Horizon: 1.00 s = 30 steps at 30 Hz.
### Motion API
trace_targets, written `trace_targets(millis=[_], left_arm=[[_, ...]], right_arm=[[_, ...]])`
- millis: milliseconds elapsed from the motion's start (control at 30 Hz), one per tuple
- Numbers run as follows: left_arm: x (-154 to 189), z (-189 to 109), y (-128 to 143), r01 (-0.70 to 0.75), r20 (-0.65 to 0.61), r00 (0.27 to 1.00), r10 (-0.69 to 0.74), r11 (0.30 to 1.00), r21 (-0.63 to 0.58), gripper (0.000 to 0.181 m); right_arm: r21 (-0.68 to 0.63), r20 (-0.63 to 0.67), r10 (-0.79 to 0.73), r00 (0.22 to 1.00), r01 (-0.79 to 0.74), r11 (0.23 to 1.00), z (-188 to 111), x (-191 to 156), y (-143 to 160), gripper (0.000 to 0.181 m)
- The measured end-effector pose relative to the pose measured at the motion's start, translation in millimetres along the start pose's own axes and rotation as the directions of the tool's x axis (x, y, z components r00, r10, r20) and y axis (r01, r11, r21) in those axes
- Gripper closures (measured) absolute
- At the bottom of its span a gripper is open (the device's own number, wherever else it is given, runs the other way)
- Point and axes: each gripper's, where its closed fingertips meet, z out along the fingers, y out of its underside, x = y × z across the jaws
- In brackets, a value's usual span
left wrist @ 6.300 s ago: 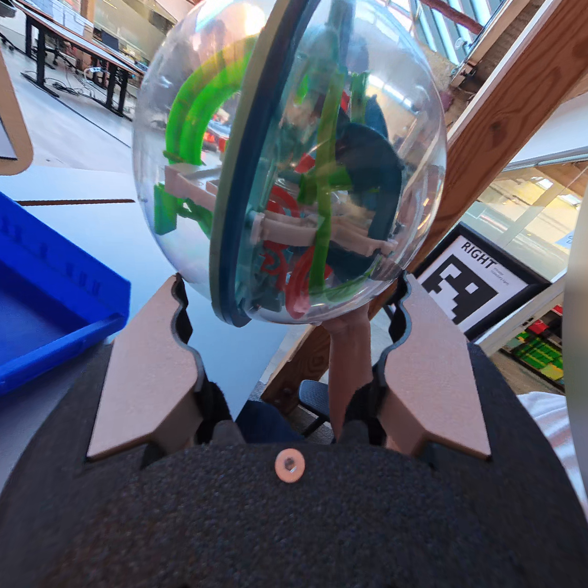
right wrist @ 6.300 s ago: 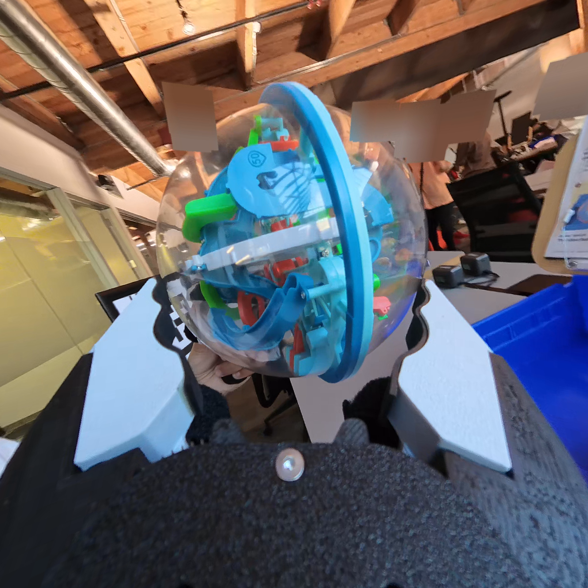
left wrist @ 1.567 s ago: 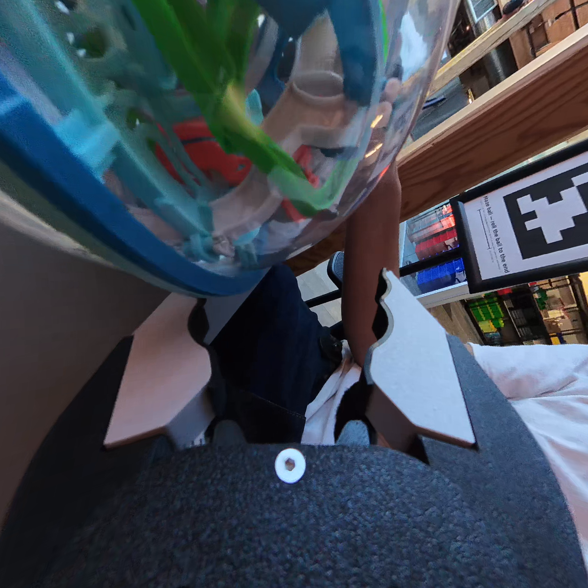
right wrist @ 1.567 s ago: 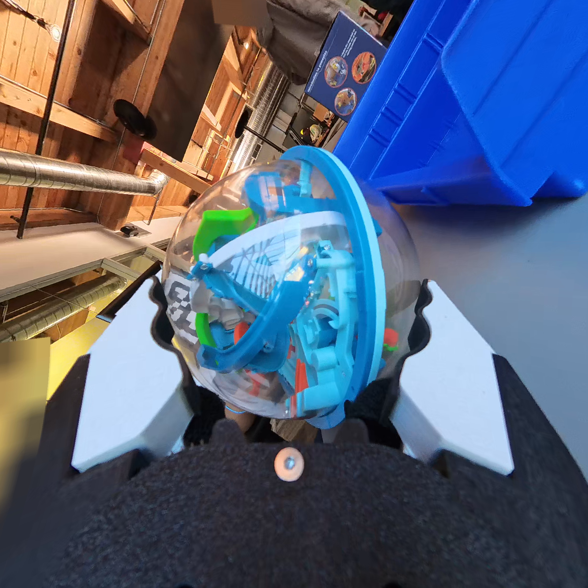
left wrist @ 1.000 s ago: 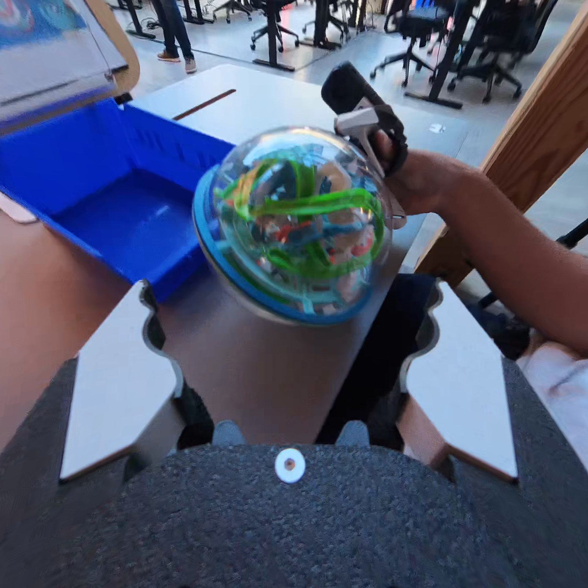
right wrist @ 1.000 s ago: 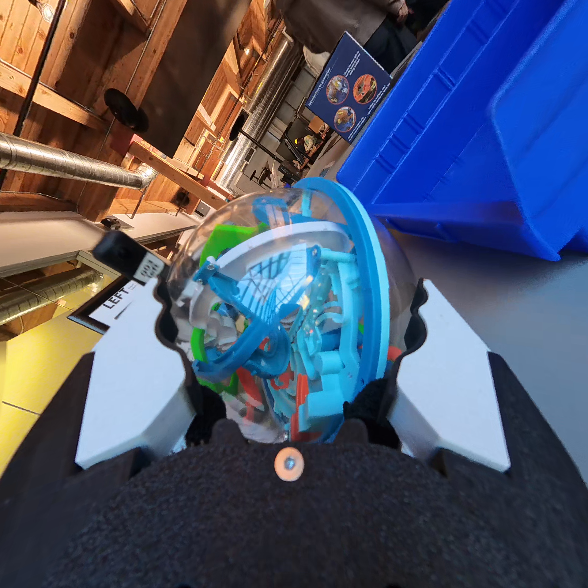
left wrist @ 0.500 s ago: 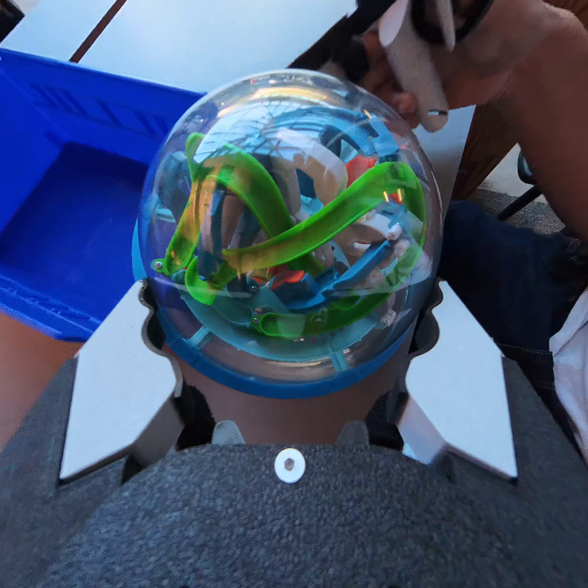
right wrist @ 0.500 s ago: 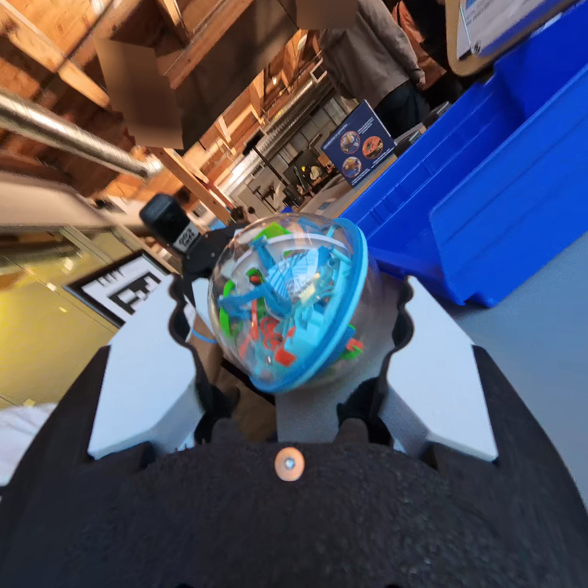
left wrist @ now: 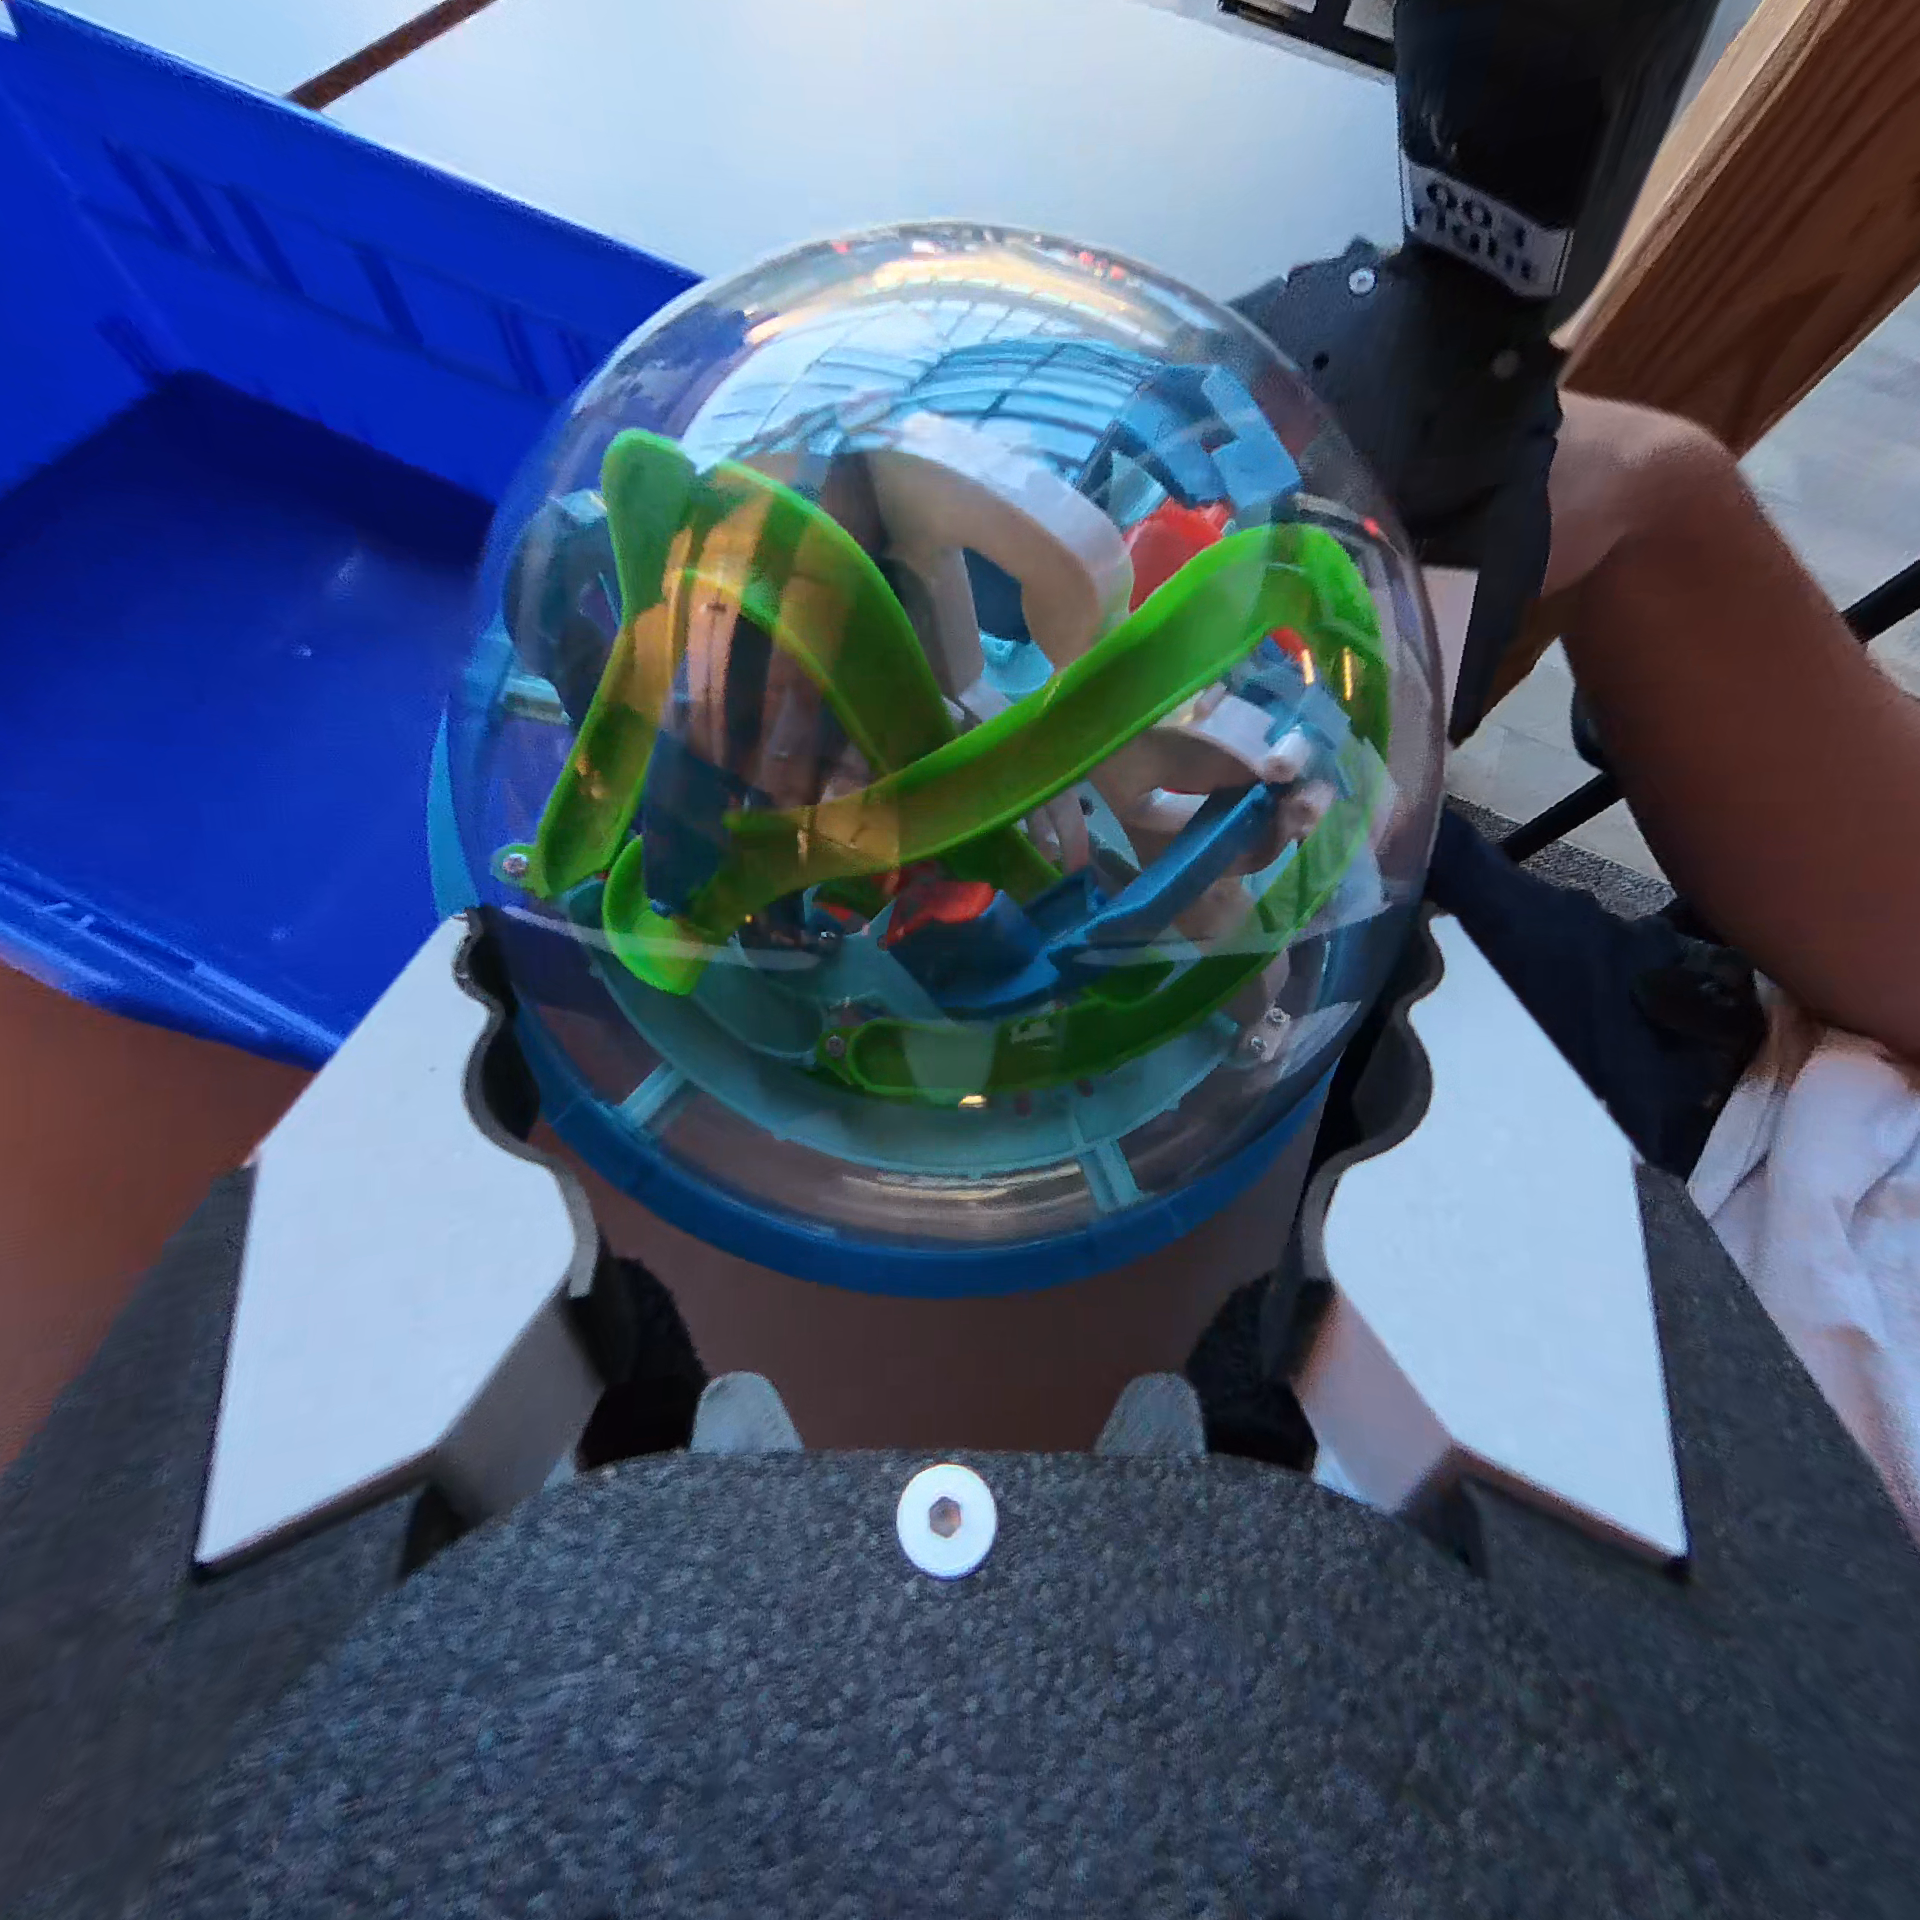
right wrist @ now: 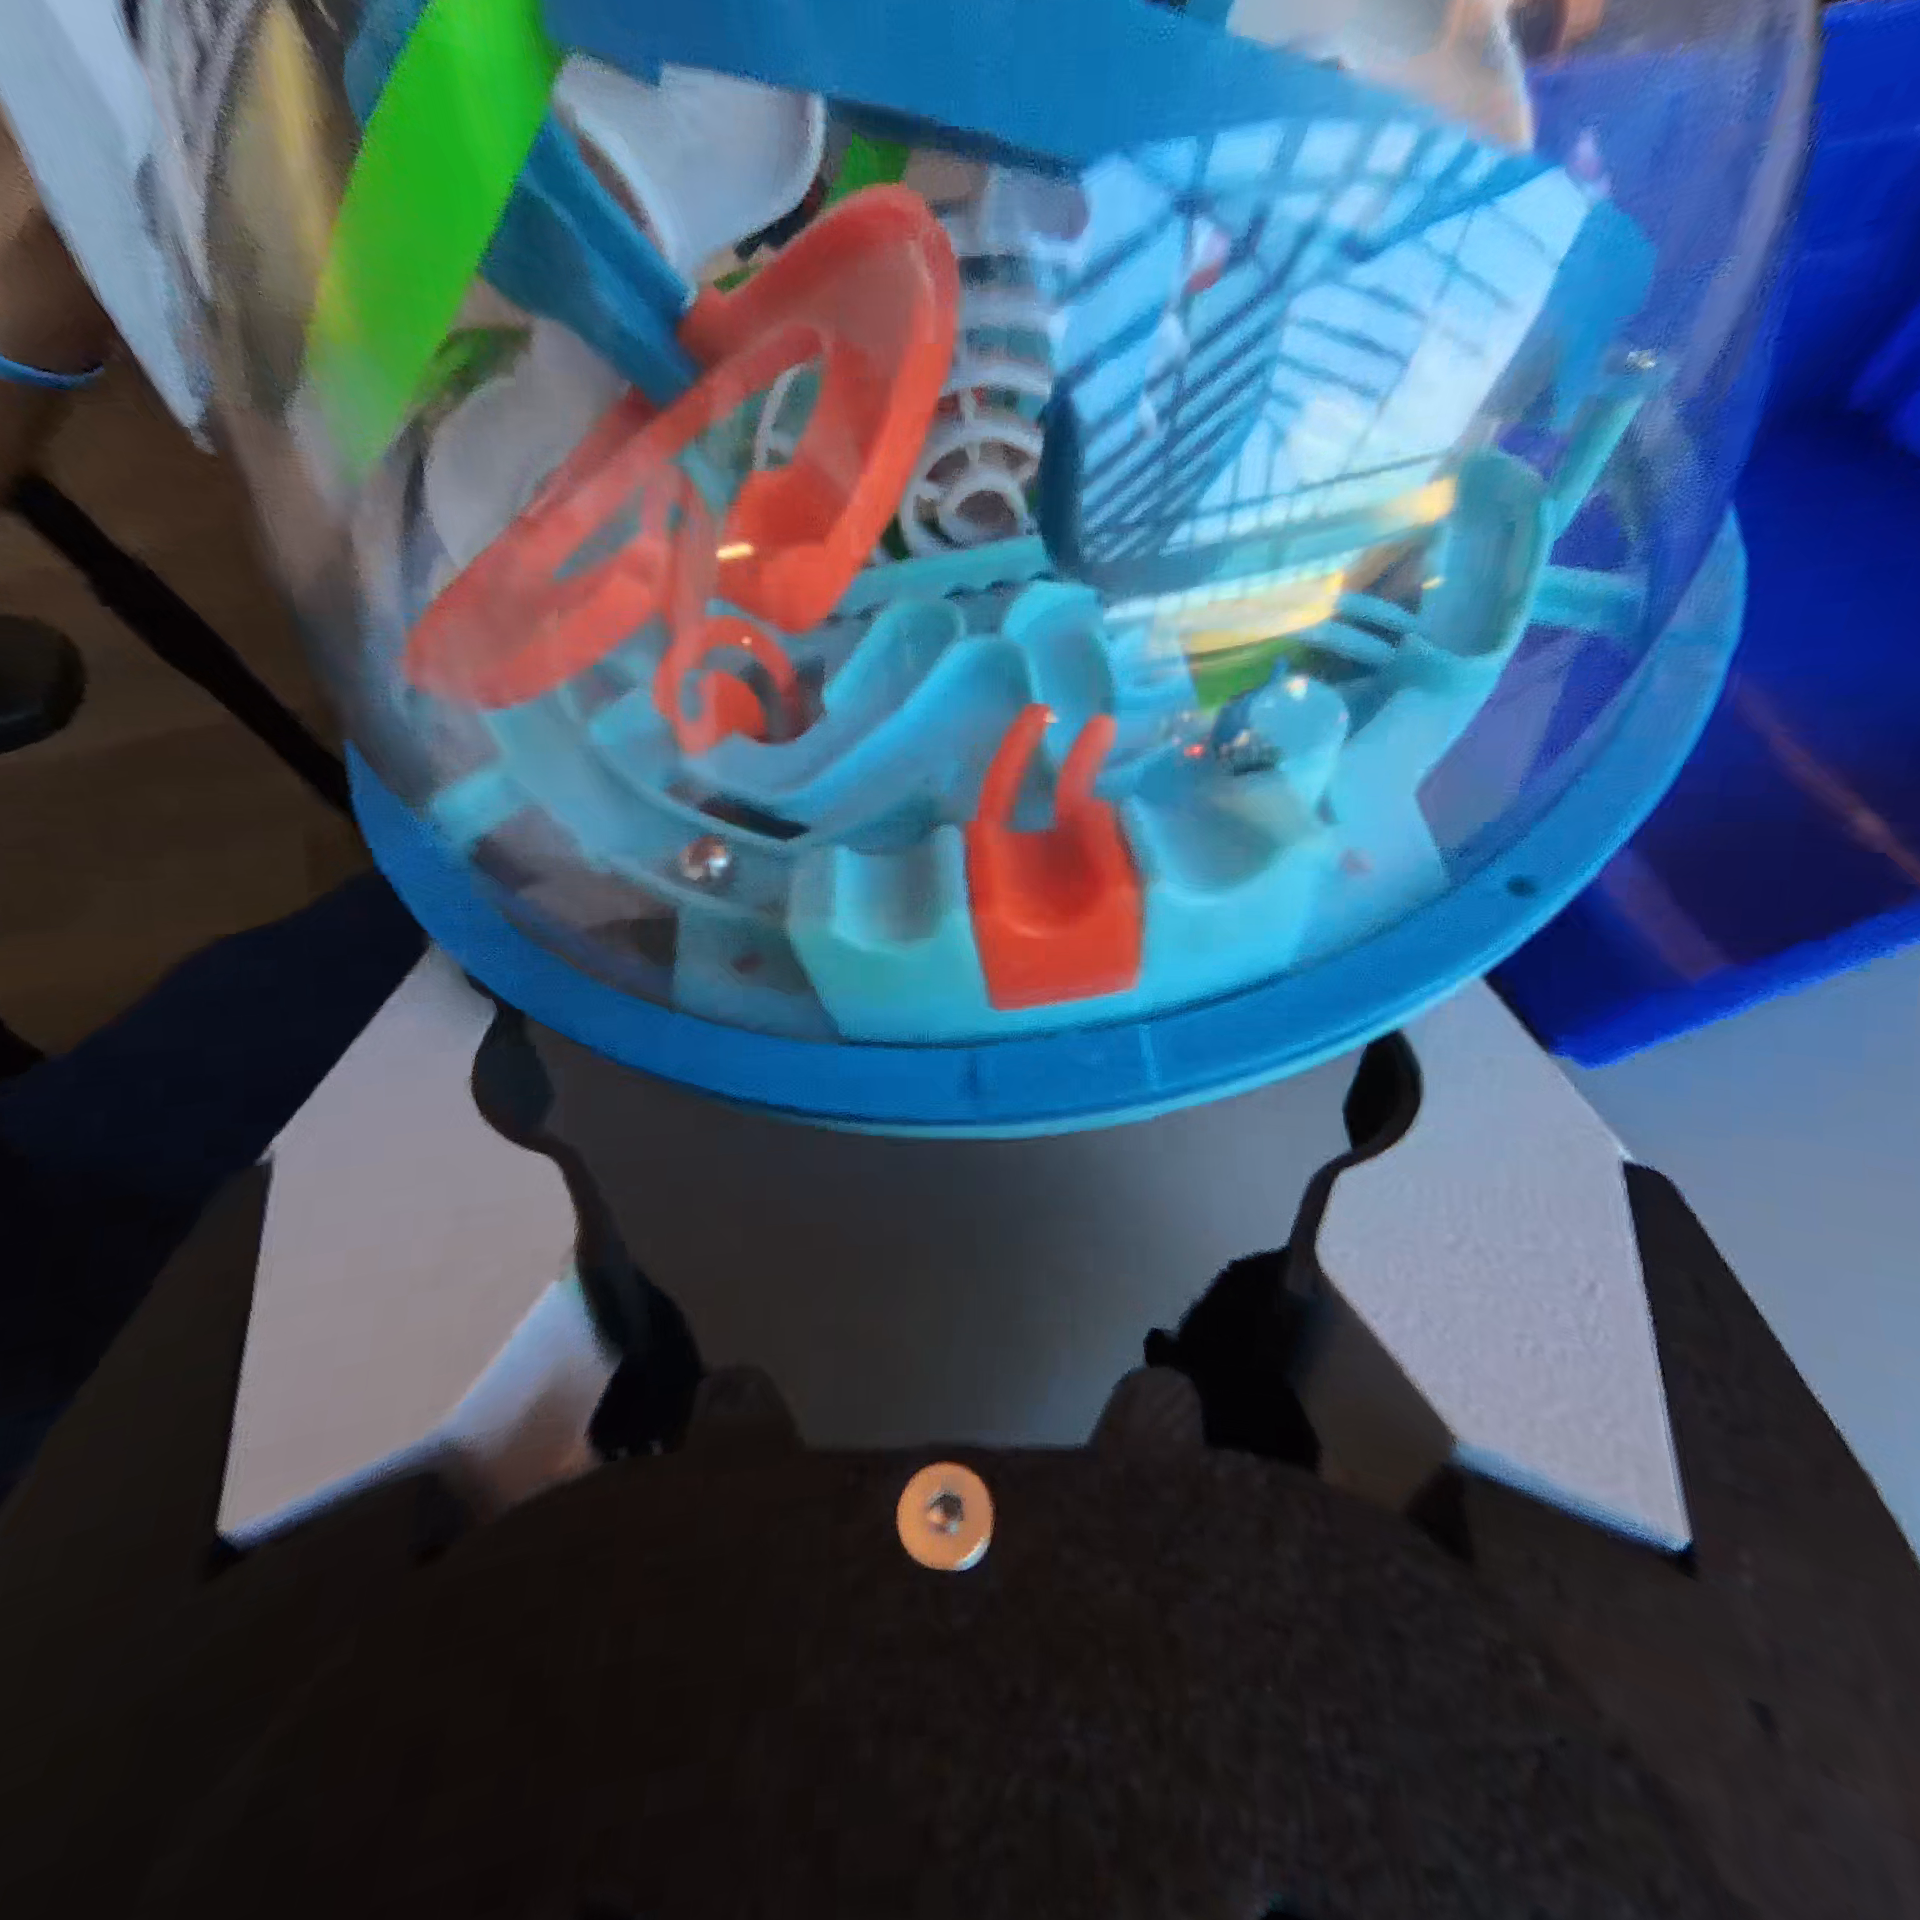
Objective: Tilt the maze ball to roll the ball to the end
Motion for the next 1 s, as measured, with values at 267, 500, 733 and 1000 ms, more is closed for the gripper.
trace_targets(millis=[267, 500, 733, 1000], left_arm=[[-1.7, -0.9, -3.9, 0.018, 0.026, 0.999, -0.018, 1.0, -0.008, 0.024], [12.6, -12.3, -26.4, 0.076, -0.053, 0.996, -0.07, 0.991, 0.114, 0.024], [28.2, -21.4, -42.4, 0.085, -0.087, 0.994, -0.07, 0.979, 0.183, 0.024], [44.9, -29.5, -49.7, 0.212, -0.184, 0.969, -0.162, 0.931, 0.298, 0.024]], right_arm=[[0.02, 0.027, -0.009, 1.0, 0.008, 1.0, 0.1, 3.6, -4.2, 0.027], [0.274, -0.032, -0.054, 0.998, 0.06, 0.96, -36.8, 4.1, -52.4, 0.03], [0.316, -0.059, -0.096, 0.994, 0.11, 0.943, -59.6, -3.8, -72.2, 0.03], [0.404, -0.03, -0.102, 0.994, 0.105, 0.909, -79.9, -17.6, -93.0, 0.03]])
